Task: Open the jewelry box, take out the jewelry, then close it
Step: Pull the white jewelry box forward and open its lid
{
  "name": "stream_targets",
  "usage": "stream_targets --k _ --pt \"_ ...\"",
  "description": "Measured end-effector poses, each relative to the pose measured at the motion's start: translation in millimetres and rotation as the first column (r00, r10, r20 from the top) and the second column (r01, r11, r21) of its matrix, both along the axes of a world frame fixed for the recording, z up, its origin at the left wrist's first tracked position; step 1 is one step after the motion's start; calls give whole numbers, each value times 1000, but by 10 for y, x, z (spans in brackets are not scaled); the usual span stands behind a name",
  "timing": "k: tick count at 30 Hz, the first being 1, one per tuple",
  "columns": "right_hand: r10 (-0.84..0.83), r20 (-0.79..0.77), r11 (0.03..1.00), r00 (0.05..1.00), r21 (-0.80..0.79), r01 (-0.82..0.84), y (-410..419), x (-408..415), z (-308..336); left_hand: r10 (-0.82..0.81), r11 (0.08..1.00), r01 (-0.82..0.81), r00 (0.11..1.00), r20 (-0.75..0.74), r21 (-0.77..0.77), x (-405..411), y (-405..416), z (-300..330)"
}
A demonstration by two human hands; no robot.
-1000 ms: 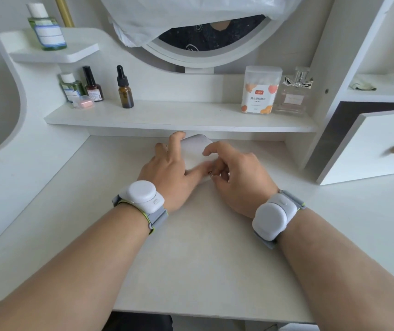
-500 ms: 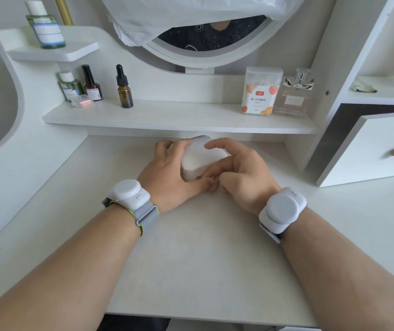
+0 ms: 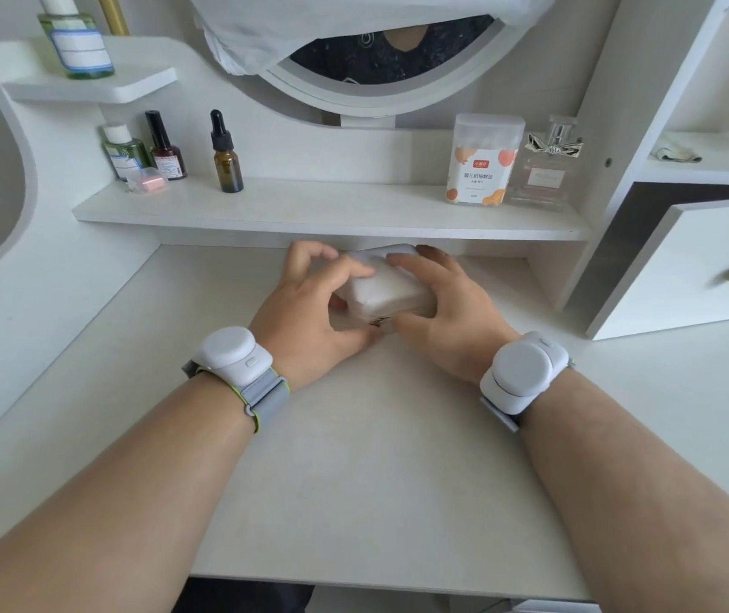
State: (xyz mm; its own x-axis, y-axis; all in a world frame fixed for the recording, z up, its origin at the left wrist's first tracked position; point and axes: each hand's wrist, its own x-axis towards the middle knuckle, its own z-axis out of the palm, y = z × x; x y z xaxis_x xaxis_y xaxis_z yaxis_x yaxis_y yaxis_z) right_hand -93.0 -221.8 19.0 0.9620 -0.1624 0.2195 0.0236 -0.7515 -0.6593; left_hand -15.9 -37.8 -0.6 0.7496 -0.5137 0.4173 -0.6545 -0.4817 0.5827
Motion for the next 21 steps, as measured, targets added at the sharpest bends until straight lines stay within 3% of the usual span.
stream_targets --k 4,15,21 --pt "-59 17 998 998 -15 59 -52 -6 -25 4 997 -5 1000 -17 -73 15 6 8" --pt "-106 5 994 994 -10 106 -99 23 -44 72 992 -72 997 -5 -102 -16 16 36" --pt "-151 -29 988 988 -25 150 -117 47 -47 117 988 -124 990 -76 -97 -13 28 61"
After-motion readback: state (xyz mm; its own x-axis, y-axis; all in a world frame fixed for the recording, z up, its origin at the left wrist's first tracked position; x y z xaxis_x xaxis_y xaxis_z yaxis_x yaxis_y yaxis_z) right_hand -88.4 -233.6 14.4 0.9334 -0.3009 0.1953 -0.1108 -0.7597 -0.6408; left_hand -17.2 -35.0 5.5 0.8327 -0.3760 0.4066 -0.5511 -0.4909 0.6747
